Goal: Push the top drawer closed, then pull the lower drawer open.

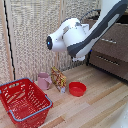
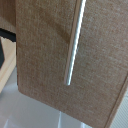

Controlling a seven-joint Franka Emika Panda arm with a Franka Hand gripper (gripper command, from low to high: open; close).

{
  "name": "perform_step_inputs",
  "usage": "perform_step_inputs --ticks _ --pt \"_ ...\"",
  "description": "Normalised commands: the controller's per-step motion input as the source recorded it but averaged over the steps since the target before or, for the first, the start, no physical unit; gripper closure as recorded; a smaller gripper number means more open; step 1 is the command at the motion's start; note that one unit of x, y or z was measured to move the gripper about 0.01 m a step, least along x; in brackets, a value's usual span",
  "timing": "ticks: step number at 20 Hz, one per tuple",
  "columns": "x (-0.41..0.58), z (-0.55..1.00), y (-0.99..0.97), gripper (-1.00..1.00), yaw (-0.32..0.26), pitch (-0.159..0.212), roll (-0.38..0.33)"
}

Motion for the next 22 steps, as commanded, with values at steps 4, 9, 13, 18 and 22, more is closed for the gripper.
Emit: perform_step_inputs --ticks 4,9,13,18,22 --pt "0.052 0.01 -0.34 -1.00 0.084 -0.178 -0.020" --pt "0.103 0.12 -0.39 -1.00 0.099 -0.124 -0.077" --pt "0.099 0.16 -0.56 -1.00 0.128 -0.083 -0.068" --pt "0.017 0.15 -0.59 -1.00 0.135 -0.049 -0.075" --pt "0.000 0.06 -0.40 1.00 0.123 0.003 -0.112"
